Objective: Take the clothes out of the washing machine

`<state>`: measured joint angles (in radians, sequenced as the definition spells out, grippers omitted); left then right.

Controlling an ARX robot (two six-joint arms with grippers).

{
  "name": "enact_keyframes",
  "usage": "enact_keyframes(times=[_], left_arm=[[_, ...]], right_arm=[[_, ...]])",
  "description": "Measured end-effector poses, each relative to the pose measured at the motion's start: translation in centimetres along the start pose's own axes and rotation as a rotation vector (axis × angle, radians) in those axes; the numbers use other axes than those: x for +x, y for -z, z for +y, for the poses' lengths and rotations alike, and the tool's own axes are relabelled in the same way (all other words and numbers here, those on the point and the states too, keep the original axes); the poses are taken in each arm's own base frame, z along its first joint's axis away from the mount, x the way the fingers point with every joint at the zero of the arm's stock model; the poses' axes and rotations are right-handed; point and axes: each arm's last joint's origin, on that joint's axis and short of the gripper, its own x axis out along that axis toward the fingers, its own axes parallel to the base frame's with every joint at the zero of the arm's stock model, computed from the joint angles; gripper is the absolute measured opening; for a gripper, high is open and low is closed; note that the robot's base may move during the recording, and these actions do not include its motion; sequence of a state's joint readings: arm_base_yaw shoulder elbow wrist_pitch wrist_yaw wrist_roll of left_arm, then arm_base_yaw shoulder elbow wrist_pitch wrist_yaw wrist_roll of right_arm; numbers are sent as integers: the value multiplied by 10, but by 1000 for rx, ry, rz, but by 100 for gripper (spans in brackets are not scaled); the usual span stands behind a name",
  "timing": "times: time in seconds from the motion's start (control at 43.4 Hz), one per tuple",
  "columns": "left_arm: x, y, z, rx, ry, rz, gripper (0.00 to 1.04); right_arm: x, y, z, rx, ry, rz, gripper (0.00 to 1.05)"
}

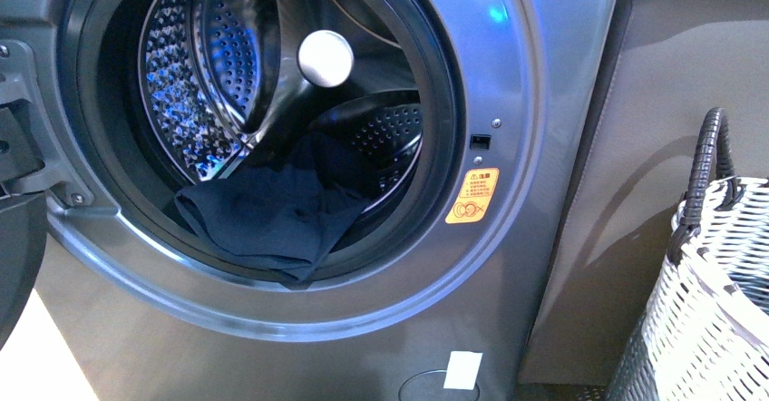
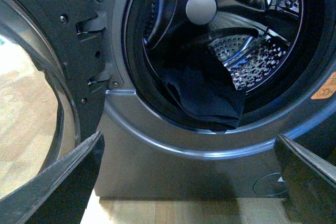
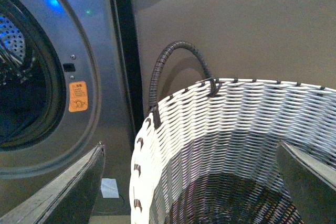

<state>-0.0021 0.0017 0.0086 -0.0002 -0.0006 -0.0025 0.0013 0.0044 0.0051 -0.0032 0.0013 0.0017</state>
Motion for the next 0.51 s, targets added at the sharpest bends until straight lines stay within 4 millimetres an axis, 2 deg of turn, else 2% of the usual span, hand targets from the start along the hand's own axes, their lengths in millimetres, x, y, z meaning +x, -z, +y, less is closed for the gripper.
enact_keyframes(times=[0.369, 0.438, 0.507], left_arm=[[0, 0, 0, -3, -7, 3, 98], [3, 0, 1, -103, -81, 69, 98], [10, -5, 1, -155, -74, 82, 98]], right_arm=[[0, 0, 0, 0, 0, 0, 97], [0, 0, 0, 0, 0, 0, 97], [0, 0, 0, 0, 0, 0, 97]])
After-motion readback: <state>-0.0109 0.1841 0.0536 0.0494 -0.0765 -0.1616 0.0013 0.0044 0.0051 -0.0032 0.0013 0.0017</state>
